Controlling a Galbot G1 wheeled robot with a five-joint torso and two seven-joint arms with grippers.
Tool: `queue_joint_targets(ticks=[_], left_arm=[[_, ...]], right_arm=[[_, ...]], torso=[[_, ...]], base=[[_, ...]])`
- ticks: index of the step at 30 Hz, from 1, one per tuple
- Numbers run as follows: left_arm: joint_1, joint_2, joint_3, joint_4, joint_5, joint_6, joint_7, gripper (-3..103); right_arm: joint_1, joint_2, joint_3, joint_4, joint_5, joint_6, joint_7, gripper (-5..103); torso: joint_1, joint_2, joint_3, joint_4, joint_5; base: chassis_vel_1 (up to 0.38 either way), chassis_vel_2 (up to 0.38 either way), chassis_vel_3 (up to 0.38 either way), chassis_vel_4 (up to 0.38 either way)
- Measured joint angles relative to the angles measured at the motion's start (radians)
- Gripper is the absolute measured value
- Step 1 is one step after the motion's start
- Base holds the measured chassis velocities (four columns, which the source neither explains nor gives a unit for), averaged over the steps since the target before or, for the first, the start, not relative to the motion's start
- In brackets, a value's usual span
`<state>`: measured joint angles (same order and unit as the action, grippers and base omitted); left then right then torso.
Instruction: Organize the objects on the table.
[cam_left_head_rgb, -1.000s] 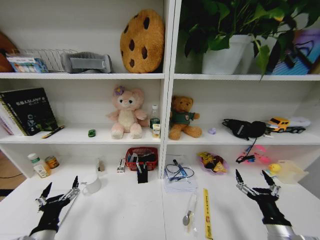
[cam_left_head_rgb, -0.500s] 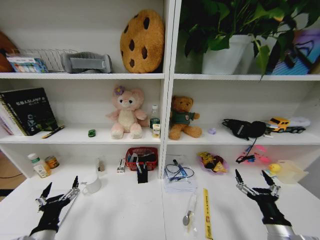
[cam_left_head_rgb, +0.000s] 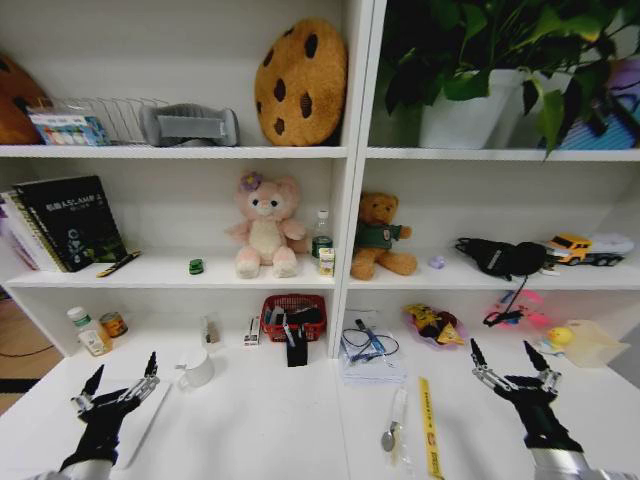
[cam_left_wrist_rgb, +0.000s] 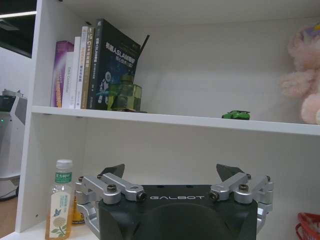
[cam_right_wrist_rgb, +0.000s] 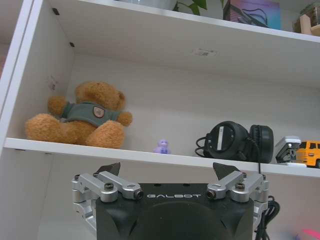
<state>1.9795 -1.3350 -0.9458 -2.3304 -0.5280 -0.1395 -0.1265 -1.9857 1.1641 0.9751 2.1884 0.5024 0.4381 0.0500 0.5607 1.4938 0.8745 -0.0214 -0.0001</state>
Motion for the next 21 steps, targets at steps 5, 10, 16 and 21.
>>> queue_joint_targets(ticks=[5,10,16,21], left_arm=[[0.0,0.0,0.0,0.0,0.0,0.0,-0.001,100],[0.0,0.0,0.0,0.0,0.0,0.0,-0.001,100],[0.0,0.0,0.0,0.0,0.0,0.0,0.0,100],[0.0,0.0,0.0,0.0,0.0,0.0,0.0,100]], right_arm=[[0.0,0.0,0.0,0.0,0.0,0.0,0.0,100],[0.0,0.0,0.0,0.0,0.0,-0.001,0.0,100],[0.0,0.0,0.0,0.0,0.0,-0.001,0.0,100],[0.0,0.0,0.0,0.0,0.0,-0.001,0.0,100]], torso=[[0.0,0.0,0.0,-0.0002,0.0002],[0.0,0.0,0.0,0.0,0.0002],[0.0,0.0,0.0,-0.0002,0.0002],[0.0,0.0,0.0,-0.0001,0.0]], base=[[0.089,0.098,-0.108,-0.11],[0.093,0.089,-0.08,-0.094],[0.096,0.093,-0.089,-0.086],[0.094,0.106,-0.103,-0.098]])
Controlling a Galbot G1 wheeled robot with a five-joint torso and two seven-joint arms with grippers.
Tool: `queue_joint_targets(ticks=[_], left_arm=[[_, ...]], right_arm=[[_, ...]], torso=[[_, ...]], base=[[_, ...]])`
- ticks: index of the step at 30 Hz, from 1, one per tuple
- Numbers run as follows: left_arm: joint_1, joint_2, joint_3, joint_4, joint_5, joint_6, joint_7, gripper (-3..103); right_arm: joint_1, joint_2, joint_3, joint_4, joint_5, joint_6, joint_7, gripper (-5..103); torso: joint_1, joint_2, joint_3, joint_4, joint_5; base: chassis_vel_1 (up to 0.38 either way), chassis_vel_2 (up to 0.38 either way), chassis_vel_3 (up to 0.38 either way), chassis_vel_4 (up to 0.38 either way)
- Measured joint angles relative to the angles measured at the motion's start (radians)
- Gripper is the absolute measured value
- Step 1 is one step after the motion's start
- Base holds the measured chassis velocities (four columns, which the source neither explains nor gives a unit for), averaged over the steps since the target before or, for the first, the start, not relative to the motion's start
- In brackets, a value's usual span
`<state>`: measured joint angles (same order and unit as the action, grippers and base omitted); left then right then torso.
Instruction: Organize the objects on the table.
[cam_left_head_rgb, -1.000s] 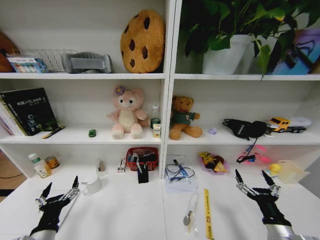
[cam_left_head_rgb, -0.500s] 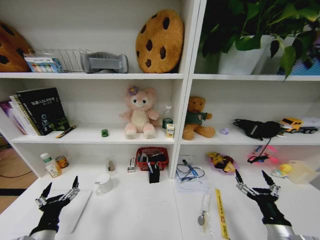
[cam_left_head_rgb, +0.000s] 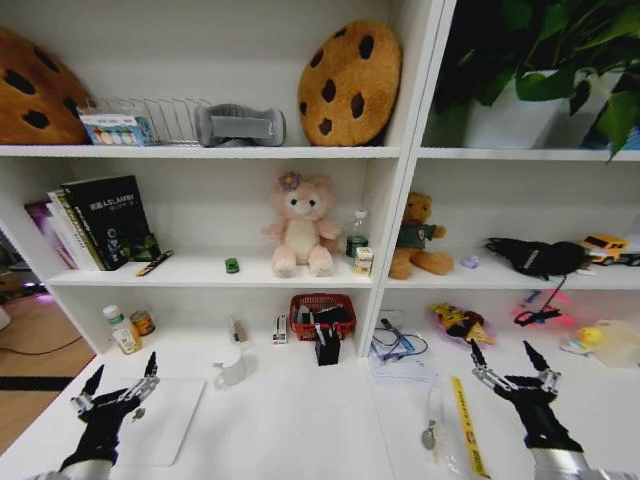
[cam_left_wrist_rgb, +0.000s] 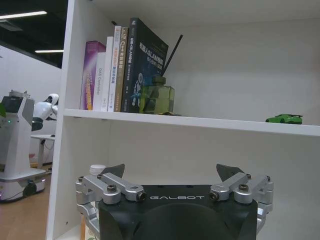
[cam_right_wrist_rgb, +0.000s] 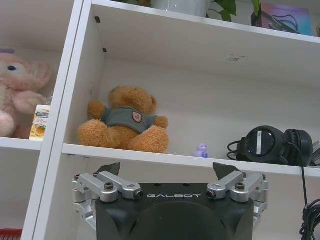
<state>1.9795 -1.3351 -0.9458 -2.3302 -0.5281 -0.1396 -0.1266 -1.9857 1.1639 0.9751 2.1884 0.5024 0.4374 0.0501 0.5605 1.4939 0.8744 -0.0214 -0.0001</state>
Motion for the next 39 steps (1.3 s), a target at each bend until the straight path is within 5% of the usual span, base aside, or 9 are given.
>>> queue_joint_targets(ticks=[39], left_arm=[[0.0,0.0,0.0,0.0,0.0,0.0,0.0,100]], right_arm=[[0.0,0.0,0.0,0.0,0.0,0.0,0.0,100]], torso=[[0.0,0.0,0.0,0.0002,0.0002]], base=[[0.1,0.1,-0.1,-0.1]])
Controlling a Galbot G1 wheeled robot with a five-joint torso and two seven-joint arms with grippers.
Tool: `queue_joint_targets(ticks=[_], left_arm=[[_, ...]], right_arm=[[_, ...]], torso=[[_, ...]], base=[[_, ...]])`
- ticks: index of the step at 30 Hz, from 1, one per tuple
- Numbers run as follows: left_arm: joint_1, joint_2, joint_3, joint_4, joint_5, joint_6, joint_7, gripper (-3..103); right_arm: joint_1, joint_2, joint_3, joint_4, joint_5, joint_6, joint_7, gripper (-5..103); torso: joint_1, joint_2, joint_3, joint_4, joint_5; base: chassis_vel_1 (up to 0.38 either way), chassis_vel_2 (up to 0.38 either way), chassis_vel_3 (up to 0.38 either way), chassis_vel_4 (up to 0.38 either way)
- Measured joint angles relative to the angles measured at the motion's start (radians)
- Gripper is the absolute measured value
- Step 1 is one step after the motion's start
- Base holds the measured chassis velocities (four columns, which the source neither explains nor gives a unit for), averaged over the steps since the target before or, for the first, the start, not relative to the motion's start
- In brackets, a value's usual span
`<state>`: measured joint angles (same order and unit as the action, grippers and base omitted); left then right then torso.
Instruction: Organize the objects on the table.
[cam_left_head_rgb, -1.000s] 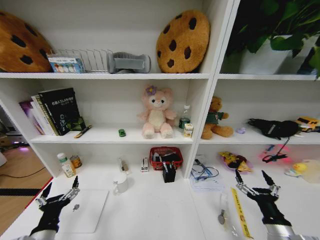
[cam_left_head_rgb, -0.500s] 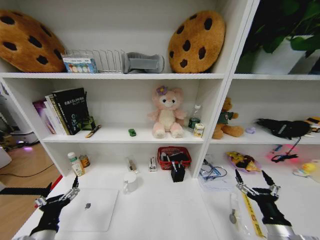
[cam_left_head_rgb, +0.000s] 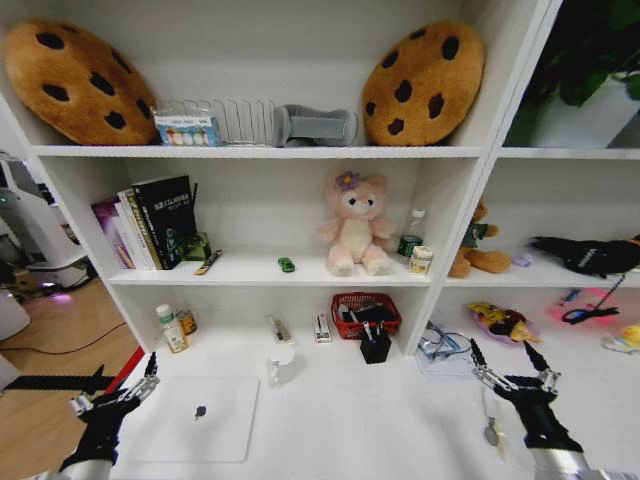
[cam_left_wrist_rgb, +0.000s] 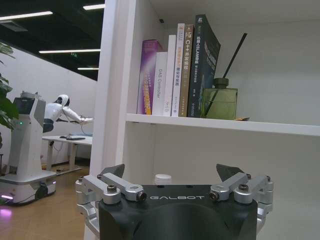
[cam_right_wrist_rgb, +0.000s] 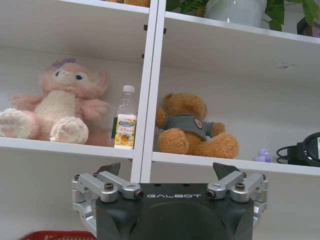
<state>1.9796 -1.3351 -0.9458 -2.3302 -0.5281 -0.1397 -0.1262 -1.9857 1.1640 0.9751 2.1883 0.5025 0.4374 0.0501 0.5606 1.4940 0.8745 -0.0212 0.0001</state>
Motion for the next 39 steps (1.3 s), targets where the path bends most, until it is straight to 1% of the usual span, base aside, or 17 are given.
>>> queue_joint_targets(ticks=[1,2,8,10,11,23,29,39], left_arm=[[0.0,0.0,0.0,0.0,0.0,0.0,0.0,100],[0.0,0.0,0.0,0.0,0.0,0.0,0.0,100],[0.0,0.0,0.0,0.0,0.0,0.0,0.0,100],[0.0,0.0,0.0,0.0,0.0,0.0,0.0,100],[0.0,0.0,0.0,0.0,0.0,0.0,0.0,100],[0.0,0.0,0.0,0.0,0.0,0.0,0.0,100],[0.0,0.0,0.0,0.0,0.0,0.0,0.0,100],[0.0,0.0,0.0,0.0,0.0,0.0,0.0,100]], right_arm=[[0.0,0.0,0.0,0.0,0.0,0.0,0.0,100],[0.0,0.0,0.0,0.0,0.0,0.0,0.0,100],[0.0,0.0,0.0,0.0,0.0,0.0,0.0,100],[0.0,0.0,0.0,0.0,0.0,0.0,0.0,100],[0.0,0.0,0.0,0.0,0.0,0.0,0.0,100],[0.0,0.0,0.0,0.0,0.0,0.0,0.0,100],[0.0,0.0,0.0,0.0,0.0,0.0,0.0,100],[0.0,0.0,0.0,0.0,0.0,0.0,0.0,100]], torso=[[0.0,0.0,0.0,0.0,-0.0001],[0.0,0.0,0.0,-0.0007,-0.0003],[0.0,0.0,0.0,0.0,-0.0001],[0.0,0.0,0.0,0.0,-0.0001],[0.0,0.0,0.0,-0.0005,-0.0002],[0.0,0.0,0.0,-0.0003,-0.0004],[0.0,0.0,0.0,-0.0001,0.0001],[0.0,0.0,0.0,-0.0003,-0.0002]], base=[[0.097,0.087,-0.119,-0.09],[0.087,0.11,-0.083,-0.126],[0.101,0.105,-0.093,-0.09],[0.101,0.114,-0.078,-0.088],[0.1,0.082,-0.075,-0.092],[0.089,0.086,-0.086,-0.084],[0.0,0.0,0.0,0.0],[0.013,-0.013,-0.012,0.012]])
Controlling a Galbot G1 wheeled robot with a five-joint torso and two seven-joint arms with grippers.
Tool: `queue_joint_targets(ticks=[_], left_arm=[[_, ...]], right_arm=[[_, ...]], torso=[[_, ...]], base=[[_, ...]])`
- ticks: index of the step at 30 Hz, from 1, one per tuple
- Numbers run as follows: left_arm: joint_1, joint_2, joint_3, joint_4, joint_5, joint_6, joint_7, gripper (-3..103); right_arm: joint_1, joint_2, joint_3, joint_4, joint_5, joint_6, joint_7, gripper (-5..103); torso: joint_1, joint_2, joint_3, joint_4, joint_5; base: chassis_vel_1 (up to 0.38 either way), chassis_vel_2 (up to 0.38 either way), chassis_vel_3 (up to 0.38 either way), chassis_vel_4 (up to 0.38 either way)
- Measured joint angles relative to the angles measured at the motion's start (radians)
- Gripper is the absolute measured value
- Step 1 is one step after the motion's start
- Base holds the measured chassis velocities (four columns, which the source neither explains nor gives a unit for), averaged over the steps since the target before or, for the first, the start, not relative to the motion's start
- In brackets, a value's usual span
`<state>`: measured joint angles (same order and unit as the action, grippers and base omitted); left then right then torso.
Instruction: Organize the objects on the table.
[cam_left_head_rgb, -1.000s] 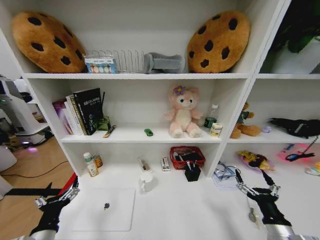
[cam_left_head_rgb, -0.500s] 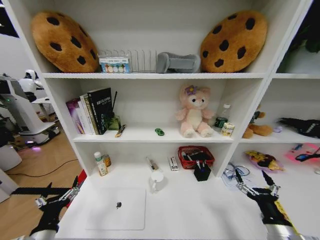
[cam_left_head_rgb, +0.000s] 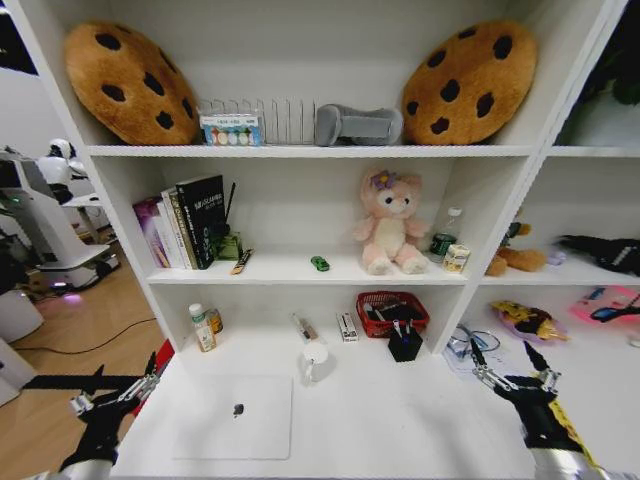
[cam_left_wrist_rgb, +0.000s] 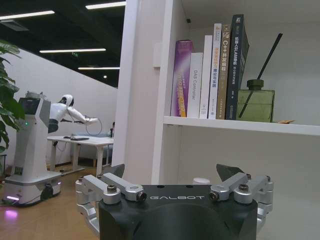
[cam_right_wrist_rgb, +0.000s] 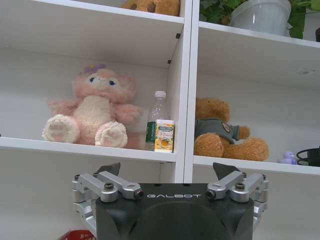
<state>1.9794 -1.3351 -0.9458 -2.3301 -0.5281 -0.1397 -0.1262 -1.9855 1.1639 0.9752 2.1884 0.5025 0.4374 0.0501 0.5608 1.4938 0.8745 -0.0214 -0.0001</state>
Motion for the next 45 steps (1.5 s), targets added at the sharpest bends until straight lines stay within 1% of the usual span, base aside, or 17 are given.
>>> queue_joint_targets(ticks=[8,11,15,22,29,33,41,45], left_arm=[[0.0,0.0,0.0,0.0,0.0,0.0,0.0,100],[0.0,0.0,0.0,0.0,0.0,0.0,0.0,100],[0.0,0.0,0.0,0.0,0.0,0.0,0.0,100],[0.0,0.0,0.0,0.0,0.0,0.0,0.0,100],[0.0,0.0,0.0,0.0,0.0,0.0,0.0,100],[0.0,0.0,0.0,0.0,0.0,0.0,0.0,100],[0.0,0.0,0.0,0.0,0.0,0.0,0.0,100],[0.0,0.0,0.0,0.0,0.0,0.0,0.0,100]], right_arm=[[0.0,0.0,0.0,0.0,0.0,0.0,0.0,100],[0.0,0.0,0.0,0.0,0.0,0.0,0.0,100],[0.0,0.0,0.0,0.0,0.0,0.0,0.0,100],[0.0,0.0,0.0,0.0,0.0,0.0,0.0,100],[0.0,0.0,0.0,0.0,0.0,0.0,0.0,100],[0.0,0.0,0.0,0.0,0.0,0.0,0.0,100],[0.0,0.0,0.0,0.0,0.0,0.0,0.0,100],[0.0,0.0,0.0,0.0,0.0,0.0,0.0,100]], torso=[[0.0,0.0,0.0,-0.0003,0.0001],[0.0,0.0,0.0,0.0002,0.0001],[0.0,0.0,0.0,-0.0002,0.0001],[0.0,0.0,0.0,0.0002,0.0001],[0.0,0.0,0.0,-0.0003,0.0],[0.0,0.0,0.0,0.0001,0.0],[0.0,0.0,0.0,-0.0002,0.0],[0.0,0.0,0.0,0.0,0.0001]], base=[[0.117,-0.119,-0.128,0.108],[0.105,-0.098,-0.095,0.097],[0.075,-0.056,-0.07,0.064],[0.054,-0.053,-0.057,0.056],[0.096,-0.09,-0.091,0.083],[0.103,-0.085,-0.089,0.101],[0.074,-0.079,-0.089,0.081],[0.067,-0.081,-0.063,0.083]])
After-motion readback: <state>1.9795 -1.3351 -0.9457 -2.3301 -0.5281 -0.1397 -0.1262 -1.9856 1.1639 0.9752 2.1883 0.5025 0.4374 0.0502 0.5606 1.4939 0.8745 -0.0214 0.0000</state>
